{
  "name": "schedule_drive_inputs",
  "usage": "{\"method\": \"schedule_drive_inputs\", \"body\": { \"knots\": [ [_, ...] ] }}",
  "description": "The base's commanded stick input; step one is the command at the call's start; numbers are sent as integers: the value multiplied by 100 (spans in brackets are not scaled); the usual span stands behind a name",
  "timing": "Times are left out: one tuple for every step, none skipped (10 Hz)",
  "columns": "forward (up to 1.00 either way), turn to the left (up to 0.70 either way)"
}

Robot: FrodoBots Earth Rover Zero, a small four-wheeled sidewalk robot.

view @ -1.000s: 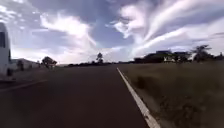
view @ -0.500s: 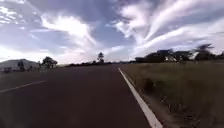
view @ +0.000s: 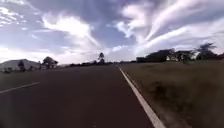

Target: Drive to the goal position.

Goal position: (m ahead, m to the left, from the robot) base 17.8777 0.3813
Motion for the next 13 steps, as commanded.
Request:
{"method": "schedule_drive_inputs", "body": {
  "knots": [
    [100, 0],
    [100, 0],
    [100, 0],
    [100, 0],
    [100, 0],
    [100, 0],
    [100, 0],
    [100, 0],
    [100, 0],
    [100, 0],
    [100, 0],
    [100, 0],
    [100, 0]
  ]
}}
